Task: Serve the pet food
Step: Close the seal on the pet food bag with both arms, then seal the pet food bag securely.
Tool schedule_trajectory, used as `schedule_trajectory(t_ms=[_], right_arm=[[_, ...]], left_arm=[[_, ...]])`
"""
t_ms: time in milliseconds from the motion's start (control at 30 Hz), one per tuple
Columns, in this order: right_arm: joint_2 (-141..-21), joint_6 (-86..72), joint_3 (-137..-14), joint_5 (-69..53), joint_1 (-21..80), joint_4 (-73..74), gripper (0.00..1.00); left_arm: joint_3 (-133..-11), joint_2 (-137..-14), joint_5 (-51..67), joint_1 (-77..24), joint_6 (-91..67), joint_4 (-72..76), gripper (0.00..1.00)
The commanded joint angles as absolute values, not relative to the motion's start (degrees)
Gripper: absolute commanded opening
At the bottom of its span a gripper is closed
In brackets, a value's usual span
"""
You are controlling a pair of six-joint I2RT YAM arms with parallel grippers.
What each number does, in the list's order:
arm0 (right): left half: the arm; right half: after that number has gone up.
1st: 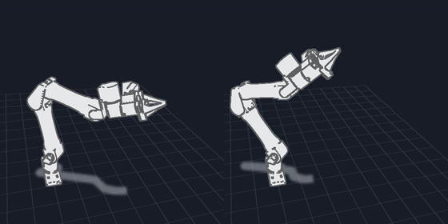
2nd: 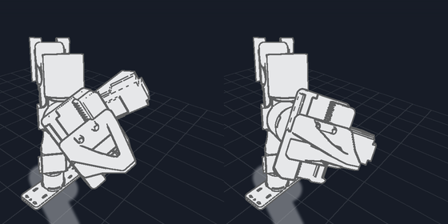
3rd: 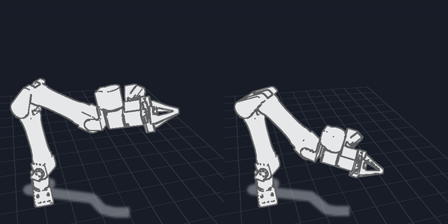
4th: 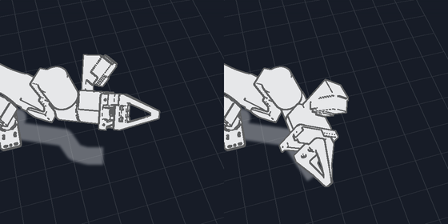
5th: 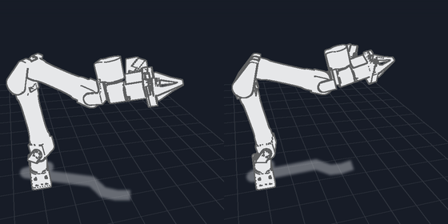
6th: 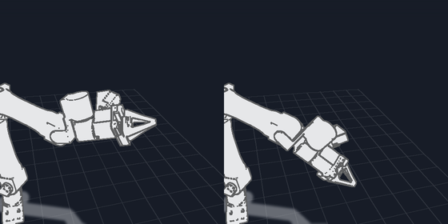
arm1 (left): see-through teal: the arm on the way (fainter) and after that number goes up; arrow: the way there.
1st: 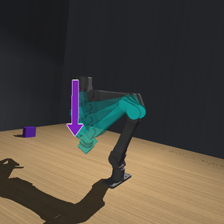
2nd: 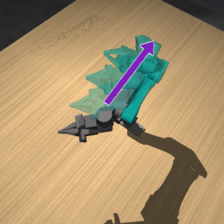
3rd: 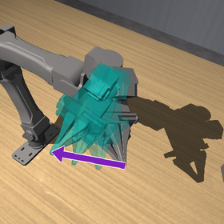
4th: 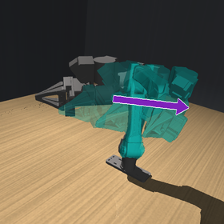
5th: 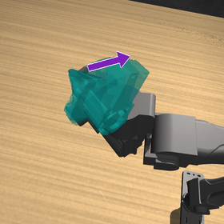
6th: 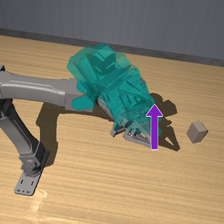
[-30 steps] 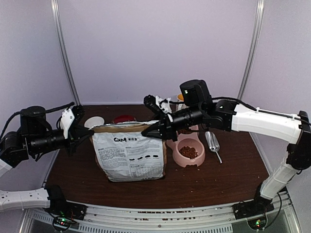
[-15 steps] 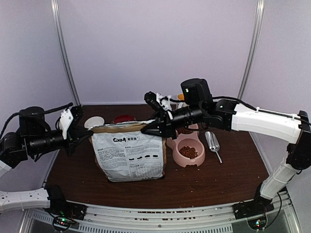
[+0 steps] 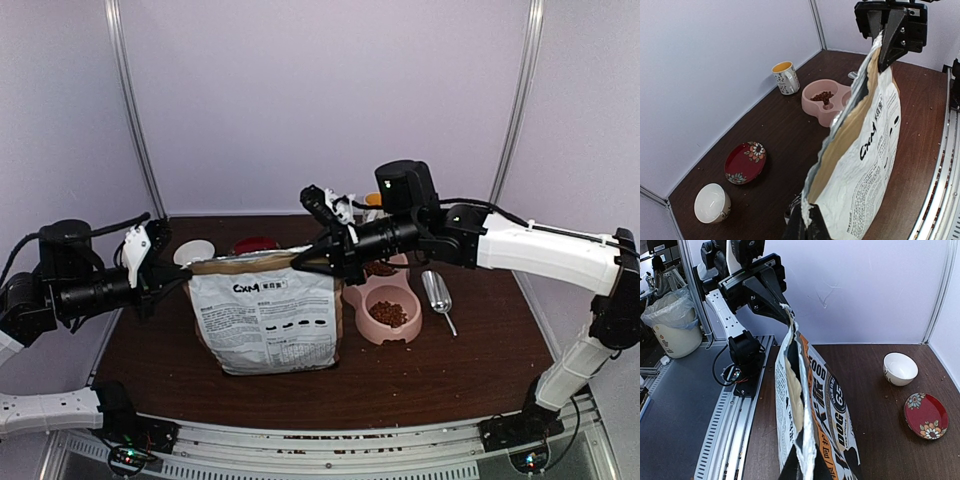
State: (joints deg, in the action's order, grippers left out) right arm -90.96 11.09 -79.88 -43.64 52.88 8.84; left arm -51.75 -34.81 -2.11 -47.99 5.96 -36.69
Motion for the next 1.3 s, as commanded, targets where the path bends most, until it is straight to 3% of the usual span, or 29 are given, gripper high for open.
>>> schedule_trajectory(t_ms=[0, 167, 233, 400, 567, 733, 1000, 1267], right_arm=[[-88.7, 13.3, -79.5, -42.0, 52.2, 10.7, 0.0], [-87.9, 14.7, -80.4, -41.1, 52.2, 13.2, 0.0], [-87.4, 15.3, -80.5, -40.8, 52.2, 13.9, 0.01], [-86.4, 17.0, -79.6, -39.6, 51.7, 15.3, 0.29], [-84.2, 17.1, -76.6, -39.5, 50.3, 14.1, 0.38], [-81.5, 16.6, -72.8, -40.5, 49.1, 12.0, 0.38], [-80.2, 15.8, -69.8, -44.7, 48.1, 8.8, 0.31], [-80.7, 14.5, -70.3, -49.6, 48.0, 4.6, 0.31]], left_arm=[[-52.7, -33.4, -1.0, -47.5, 6.5, -29.7, 0.0], [-53.9, -34.9, 1.8, -47.5, 7.4, -30.4, 0.0], [-55.3, -36.0, 3.4, -47.5, 7.8, -31.0, 0.08], [-60.0, -39.7, 6.1, -47.5, 9.1, -34.1, 0.28], [-65.8, -45.1, 9.0, -47.5, 10.5, -39.2, 0.47], [-72.2, -51.2, 11.1, -47.6, 11.3, -41.8, 0.61], [-85.1, -65.9, 13.6, -50.6, 13.7, -48.1, 0.64], [-95.2, -78.1, 11.2, -56.6, 13.9, -52.8, 0.71]])
